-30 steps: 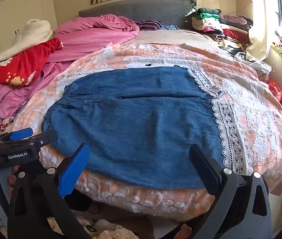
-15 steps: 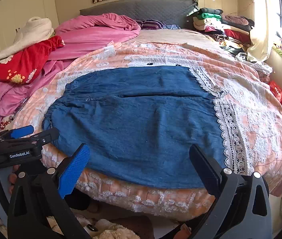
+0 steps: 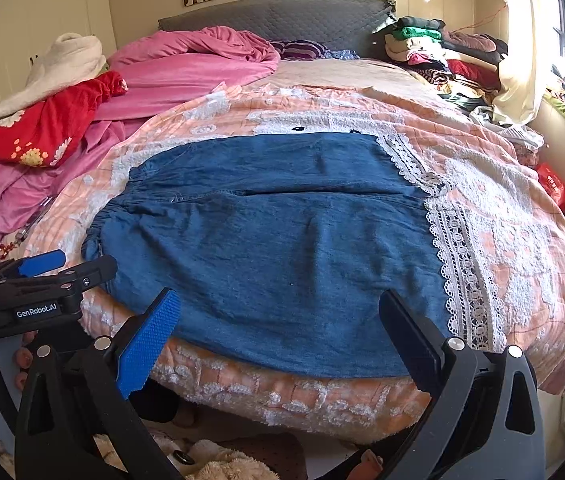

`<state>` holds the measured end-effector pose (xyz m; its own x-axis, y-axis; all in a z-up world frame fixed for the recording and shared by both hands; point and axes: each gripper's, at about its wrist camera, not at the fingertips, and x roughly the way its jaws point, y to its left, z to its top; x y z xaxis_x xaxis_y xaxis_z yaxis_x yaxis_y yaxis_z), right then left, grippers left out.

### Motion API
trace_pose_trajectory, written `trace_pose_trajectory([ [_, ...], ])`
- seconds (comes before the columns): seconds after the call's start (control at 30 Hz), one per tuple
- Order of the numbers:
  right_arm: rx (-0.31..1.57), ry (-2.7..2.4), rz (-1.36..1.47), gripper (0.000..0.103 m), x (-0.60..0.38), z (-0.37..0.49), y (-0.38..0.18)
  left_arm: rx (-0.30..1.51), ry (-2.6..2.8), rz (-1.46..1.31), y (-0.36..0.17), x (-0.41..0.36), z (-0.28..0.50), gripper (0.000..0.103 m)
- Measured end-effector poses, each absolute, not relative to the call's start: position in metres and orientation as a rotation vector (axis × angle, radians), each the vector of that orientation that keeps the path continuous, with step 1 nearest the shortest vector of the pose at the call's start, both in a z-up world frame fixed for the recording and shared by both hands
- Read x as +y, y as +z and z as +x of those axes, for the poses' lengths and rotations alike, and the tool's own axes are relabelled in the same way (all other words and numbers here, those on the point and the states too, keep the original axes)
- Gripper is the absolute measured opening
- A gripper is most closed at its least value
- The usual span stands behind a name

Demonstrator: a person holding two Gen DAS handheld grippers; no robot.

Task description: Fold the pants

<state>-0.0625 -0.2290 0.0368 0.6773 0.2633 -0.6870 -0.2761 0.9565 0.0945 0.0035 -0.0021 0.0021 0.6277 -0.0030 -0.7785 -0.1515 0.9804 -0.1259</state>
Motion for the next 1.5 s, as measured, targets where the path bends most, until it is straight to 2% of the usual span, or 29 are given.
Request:
trace_pose_trajectory([
  [1.03,0.774,0.303,-0.026,0.099,-0.227,-0.057,0.035,0.887,0.087,-0.176,0.008,-0.004,0.007,0.094],
  [1.5,0.798,0.328,-0.053,0.099,-0.216,-0.032,0.031,0.889,0.094,-0.175,-0.002,0.013,0.032,0.094],
])
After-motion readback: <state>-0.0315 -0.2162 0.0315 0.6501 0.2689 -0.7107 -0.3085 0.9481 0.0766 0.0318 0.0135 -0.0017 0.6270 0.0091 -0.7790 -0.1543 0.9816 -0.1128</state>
